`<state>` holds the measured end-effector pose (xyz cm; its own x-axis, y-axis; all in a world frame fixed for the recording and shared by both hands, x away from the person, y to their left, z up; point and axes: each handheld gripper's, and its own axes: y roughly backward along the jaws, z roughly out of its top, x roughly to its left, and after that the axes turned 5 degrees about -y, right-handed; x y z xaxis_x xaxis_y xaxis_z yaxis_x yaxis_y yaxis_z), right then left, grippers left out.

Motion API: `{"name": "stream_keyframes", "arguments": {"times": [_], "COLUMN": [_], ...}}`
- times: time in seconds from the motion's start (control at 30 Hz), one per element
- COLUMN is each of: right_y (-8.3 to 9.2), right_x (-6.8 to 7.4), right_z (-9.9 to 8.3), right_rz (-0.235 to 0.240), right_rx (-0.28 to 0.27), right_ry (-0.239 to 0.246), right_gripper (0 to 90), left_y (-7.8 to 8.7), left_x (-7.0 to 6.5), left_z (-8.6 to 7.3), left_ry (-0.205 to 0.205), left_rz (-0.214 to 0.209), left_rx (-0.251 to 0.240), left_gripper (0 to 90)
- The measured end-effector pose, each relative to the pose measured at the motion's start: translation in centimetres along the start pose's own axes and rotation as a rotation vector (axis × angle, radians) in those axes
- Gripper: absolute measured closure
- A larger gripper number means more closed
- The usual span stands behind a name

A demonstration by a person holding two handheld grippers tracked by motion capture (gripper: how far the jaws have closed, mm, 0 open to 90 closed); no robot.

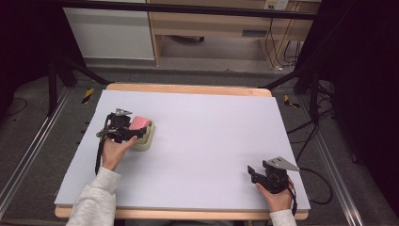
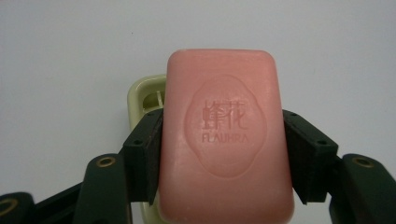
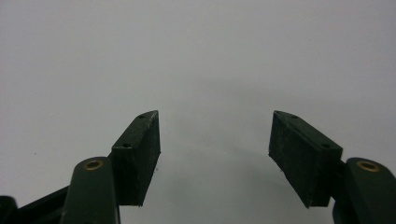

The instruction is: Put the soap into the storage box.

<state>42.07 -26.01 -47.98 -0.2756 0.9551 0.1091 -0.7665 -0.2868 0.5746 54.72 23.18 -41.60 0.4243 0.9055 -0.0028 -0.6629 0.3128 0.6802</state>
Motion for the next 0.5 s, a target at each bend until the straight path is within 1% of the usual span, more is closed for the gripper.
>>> {"name": "stream_keyframes", "arguments": {"times": [0.07, 0.17, 0.27, 0.33, 0.5], "right_y": [0.0, 0.0, 0.0, 0.0, 0.0], "right_x": [0.0, 0.0, 0.0, 0.0, 0.0], "right_z": [0.0, 0.0, 0.0, 0.0, 0.0], "right_rz": [0.004, 0.002, 0.003, 0.003, 0.004], "right_rx": [0.004, 0.003, 0.004, 0.004, 0.003], "right_ry": [-0.010, -0.008, -0.007, -0.008, -0.006], "right_gripper": [33.8, 33.9, 33.9, 33.9, 33.9], "left_y": [-0.2, -0.4, -0.6, -0.8, -1.3], "left_x": [0.0, 0.0, 0.0, 0.1, 0.2], "left_z": [0.0, 0.0, 0.0, -0.1, -0.3], "left_ry": [0.004, 0.008, 0.003, 0.012, 0.008], "left_rz": [0.000, 0.000, 0.000, -0.001, 0.000], "left_rx": [0.000, -0.005, 0.004, 0.002, 0.012], "left_gripper": [37.3, 37.3, 37.3, 37.3, 37.3]}}
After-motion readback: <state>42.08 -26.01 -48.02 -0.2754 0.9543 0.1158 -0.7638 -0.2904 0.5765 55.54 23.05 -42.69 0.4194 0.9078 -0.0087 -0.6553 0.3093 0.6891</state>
